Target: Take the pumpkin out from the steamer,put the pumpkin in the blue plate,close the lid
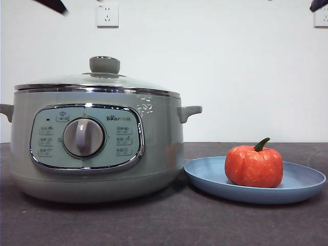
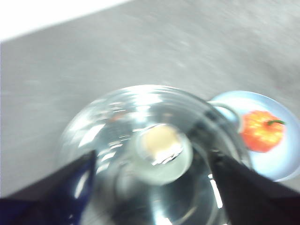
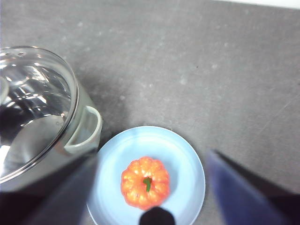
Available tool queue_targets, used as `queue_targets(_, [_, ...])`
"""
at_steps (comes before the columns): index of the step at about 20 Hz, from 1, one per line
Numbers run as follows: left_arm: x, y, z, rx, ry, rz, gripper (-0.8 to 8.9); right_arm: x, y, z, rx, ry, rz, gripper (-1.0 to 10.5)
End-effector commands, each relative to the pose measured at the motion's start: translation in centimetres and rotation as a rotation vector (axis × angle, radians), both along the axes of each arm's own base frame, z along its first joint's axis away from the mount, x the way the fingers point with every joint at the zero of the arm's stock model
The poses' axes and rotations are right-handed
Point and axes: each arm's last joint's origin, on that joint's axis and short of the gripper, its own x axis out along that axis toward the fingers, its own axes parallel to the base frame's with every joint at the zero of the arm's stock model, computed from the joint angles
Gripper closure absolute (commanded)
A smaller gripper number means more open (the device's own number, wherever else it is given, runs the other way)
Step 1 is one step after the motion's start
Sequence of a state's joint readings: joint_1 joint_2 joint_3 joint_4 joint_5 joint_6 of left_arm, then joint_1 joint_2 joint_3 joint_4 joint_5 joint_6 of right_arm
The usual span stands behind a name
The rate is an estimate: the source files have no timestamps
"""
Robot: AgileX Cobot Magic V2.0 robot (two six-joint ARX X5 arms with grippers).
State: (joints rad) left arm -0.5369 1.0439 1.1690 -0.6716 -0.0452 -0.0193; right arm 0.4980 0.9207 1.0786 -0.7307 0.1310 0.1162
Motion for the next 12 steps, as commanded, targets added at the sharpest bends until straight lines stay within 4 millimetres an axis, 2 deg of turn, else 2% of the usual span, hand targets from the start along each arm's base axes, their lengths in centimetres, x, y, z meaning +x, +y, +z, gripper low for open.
queue_targets(1, [-2.2,1.6,1.2,0.011,-0.071,0.085,8.16,-1.4,-0.6,0.5,0.027,-0.059,0.014,9.7])
queue_targets(3, [-3.7,2.6,1.9,-0.004,-0.115,0.106,8.22,-2.7,-1.0,0.1,0.075,-0.145,0.029,9.6])
queue_targets(5, [-4.7,3.3,1.8,-0.023,-0.187,0.114,8.21,-3.9,-1.5,-1.2,0.126,-0.23,0.034,9.6])
queue_targets(9, [-7.0,4.6,-1.7,-0.073,-0.258,0.114,8.21,-5.9,-2.7,-4.3,0.264,-0.353,-0.009,9.6])
queue_targets(12, [-8.0,5.2,-3.6,-0.094,-0.289,0.116,8.21,-6.2,-3.1,-5.3,0.298,-0.376,-0.071,9.6])
